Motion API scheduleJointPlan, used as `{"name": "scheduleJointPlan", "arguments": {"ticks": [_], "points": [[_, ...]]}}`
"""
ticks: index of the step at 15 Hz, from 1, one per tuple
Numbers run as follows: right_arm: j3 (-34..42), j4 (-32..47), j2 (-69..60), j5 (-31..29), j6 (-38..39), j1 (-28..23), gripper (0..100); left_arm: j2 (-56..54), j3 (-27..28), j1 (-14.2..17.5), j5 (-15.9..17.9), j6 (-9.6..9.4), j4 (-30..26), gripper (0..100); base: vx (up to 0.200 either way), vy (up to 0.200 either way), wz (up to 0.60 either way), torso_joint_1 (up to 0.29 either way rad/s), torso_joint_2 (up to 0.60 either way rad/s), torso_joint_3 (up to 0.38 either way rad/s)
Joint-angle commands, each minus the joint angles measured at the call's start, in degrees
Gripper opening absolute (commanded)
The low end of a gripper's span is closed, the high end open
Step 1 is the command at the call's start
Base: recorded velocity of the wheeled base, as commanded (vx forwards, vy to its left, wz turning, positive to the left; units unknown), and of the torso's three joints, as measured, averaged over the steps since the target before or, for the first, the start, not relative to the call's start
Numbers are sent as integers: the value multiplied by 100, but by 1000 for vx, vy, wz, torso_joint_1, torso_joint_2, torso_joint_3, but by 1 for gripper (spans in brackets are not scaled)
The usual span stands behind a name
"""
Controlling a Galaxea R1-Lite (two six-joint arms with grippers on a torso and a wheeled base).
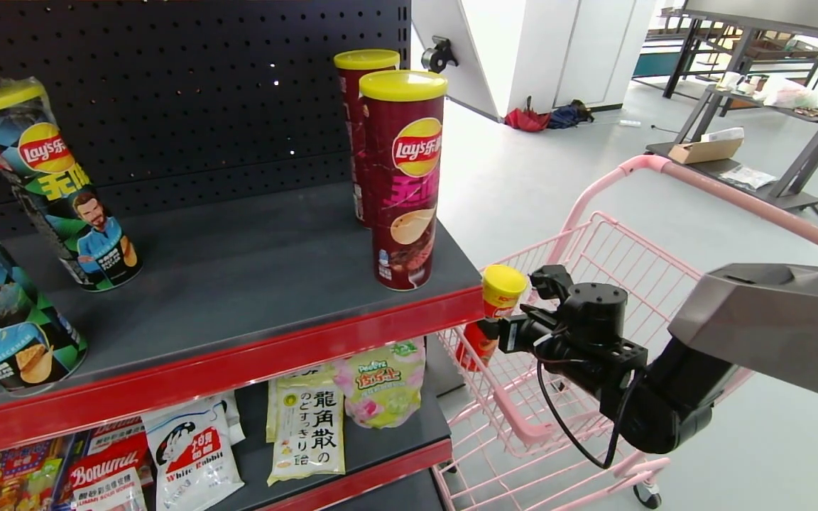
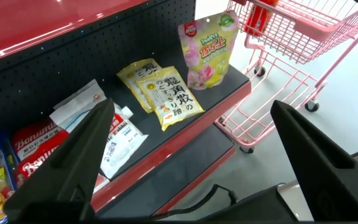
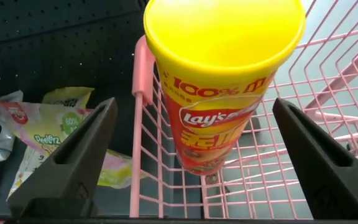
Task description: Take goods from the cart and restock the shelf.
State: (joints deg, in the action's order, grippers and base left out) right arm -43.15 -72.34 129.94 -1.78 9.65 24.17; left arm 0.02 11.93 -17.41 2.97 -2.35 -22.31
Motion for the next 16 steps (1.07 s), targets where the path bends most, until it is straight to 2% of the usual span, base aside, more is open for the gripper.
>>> {"name": "scheduleJointPlan", "arguments": {"ticks": [1,16], "points": [[-114,0,154,2,1,0,100,-2,2,1,-16,-2,-2,100,0,0,0,0,0,0],[-949,9,805,55,1,-44,100,-2,2,1,-148,-2,-2,100,0,0,0,0,0,0]]}}
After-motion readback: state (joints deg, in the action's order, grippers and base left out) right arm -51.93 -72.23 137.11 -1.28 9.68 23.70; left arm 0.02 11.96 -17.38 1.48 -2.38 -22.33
